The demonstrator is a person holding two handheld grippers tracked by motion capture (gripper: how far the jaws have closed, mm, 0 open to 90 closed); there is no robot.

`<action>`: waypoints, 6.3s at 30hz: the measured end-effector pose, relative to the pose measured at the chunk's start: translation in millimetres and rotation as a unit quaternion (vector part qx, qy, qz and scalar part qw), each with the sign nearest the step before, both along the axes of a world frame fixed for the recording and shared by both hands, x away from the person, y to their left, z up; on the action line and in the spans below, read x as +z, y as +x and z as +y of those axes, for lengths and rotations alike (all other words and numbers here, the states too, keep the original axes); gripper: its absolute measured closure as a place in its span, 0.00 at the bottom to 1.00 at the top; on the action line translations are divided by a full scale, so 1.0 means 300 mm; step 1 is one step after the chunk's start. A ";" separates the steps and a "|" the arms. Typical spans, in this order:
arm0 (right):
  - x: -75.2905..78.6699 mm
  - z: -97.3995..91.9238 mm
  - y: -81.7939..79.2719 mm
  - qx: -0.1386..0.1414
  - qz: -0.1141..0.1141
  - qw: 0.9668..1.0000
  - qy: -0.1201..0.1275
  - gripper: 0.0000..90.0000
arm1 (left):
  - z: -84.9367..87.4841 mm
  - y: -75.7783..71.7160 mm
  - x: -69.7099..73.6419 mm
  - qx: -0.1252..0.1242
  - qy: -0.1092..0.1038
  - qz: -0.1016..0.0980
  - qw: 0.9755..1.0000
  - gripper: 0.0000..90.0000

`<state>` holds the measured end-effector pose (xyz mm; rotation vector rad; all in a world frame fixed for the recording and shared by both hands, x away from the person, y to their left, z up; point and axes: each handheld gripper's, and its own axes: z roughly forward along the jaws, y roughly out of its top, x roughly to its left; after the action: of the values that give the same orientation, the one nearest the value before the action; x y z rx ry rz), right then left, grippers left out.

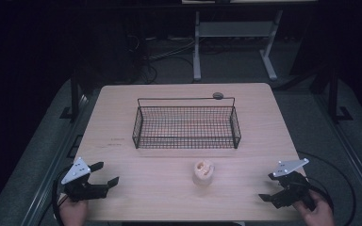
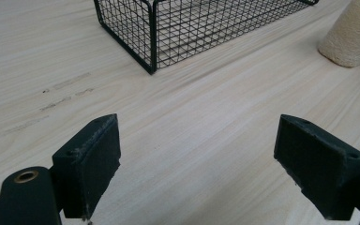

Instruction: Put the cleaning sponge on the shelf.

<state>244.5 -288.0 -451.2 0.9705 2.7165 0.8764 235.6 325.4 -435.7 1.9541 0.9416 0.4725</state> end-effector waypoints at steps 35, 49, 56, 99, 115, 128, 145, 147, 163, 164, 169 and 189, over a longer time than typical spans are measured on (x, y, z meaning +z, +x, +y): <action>0.110 0.163 0.057 0.091 -0.012 0.996 -0.017 0.17 | 0.002 -0.008 0.000 0.001 0.000 -0.001 1.000 0.15; 0.133 0.241 0.086 0.136 -0.005 0.990 -0.037 0.17 | 0.001 -0.008 0.000 0.000 -0.002 0.000 1.000 0.15; 0.144 0.281 0.105 0.154 0.008 0.987 -0.053 0.17 | 0.000 -0.008 0.000 0.000 -0.002 0.000 1.000 0.15; 0.198 0.448 0.181 0.213 0.019 0.974 -0.079 0.17 | 0.001 -0.005 0.001 -0.001 -0.003 -0.002 1.000 0.15; 0.226 0.500 0.207 0.224 0.025 0.971 -0.082 0.17 | 0.001 -0.007 0.002 0.000 -0.005 -0.002 1.000 0.15; 0.238 0.544 0.223 0.238 0.025 0.967 -0.085 0.17 | 0.003 -0.007 0.003 0.000 -0.005 -0.002 1.000 0.15; 0.245 0.591 0.241 0.250 0.031 0.964 -0.088 0.17 | 0.004 -0.007 0.003 0.001 -0.006 -0.003 1.000 0.15; 0.243 0.595 0.243 0.252 0.032 0.963 -0.089 0.17 | 0.003 -0.006 0.003 0.001 -0.007 -0.003 1.000 0.15; 0.226 0.623 0.255 0.255 0.039 0.962 -0.095 0.17 | 0.003 -0.006 0.004 0.001 -0.007 -0.003 1.000 0.15; 0.225 0.625 0.256 0.256 0.039 0.961 -0.095 0.17 | 0.003 -0.007 0.004 0.001 -0.007 -0.004 1.000 0.15; 0.222 0.639 0.260 0.258 0.041 0.960 -0.097 0.17 | 0.002 -0.007 0.004 0.001 -0.007 -0.004 1.000 0.15; 0.198 0.689 0.284 0.266 0.047 0.955 -0.120 0.24 | 0.005 -0.008 0.006 0.001 -0.008 -0.005 1.000 0.15</action>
<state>329.6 -81.4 -391.7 0.2337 3.1267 0.5444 233.2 326.8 -433.9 1.9346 0.9376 0.4731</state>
